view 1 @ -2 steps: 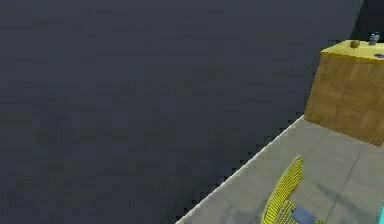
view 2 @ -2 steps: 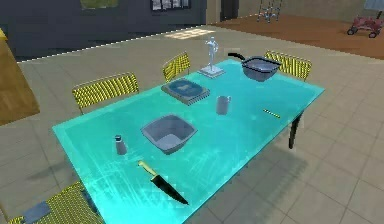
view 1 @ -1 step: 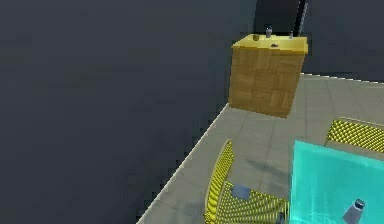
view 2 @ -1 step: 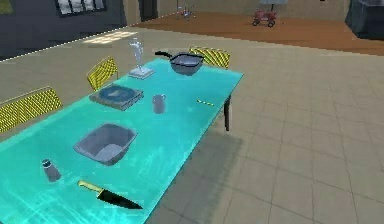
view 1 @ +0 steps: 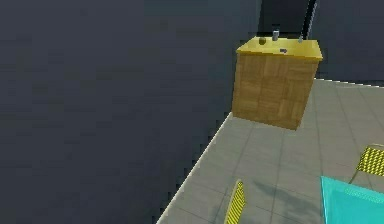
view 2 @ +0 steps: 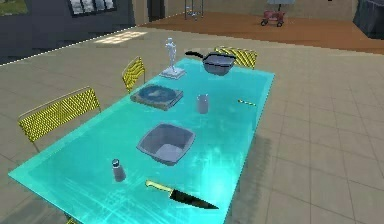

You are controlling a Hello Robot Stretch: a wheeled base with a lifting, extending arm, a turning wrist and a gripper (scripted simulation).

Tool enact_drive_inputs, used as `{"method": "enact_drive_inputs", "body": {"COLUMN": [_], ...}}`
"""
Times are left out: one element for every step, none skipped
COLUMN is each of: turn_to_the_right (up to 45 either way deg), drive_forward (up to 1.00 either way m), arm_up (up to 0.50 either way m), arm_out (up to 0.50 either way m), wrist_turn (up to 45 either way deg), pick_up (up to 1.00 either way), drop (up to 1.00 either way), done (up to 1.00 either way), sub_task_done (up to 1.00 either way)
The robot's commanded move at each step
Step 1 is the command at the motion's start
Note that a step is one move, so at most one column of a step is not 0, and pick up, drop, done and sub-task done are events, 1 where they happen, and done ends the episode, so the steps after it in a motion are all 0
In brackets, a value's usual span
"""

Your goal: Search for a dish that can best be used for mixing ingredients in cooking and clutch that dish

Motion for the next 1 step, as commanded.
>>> {"method": "enact_drive_inputs", "body": {"turn_to_the_right": [0.0], "drive_forward": [0.0], "arm_up": [0.5], "arm_out": [0.0], "wrist_turn": [0.0], "pick_up": [0.0], "drop": [0.0], "done": [0.0], "sub_task_done": [0.0]}}
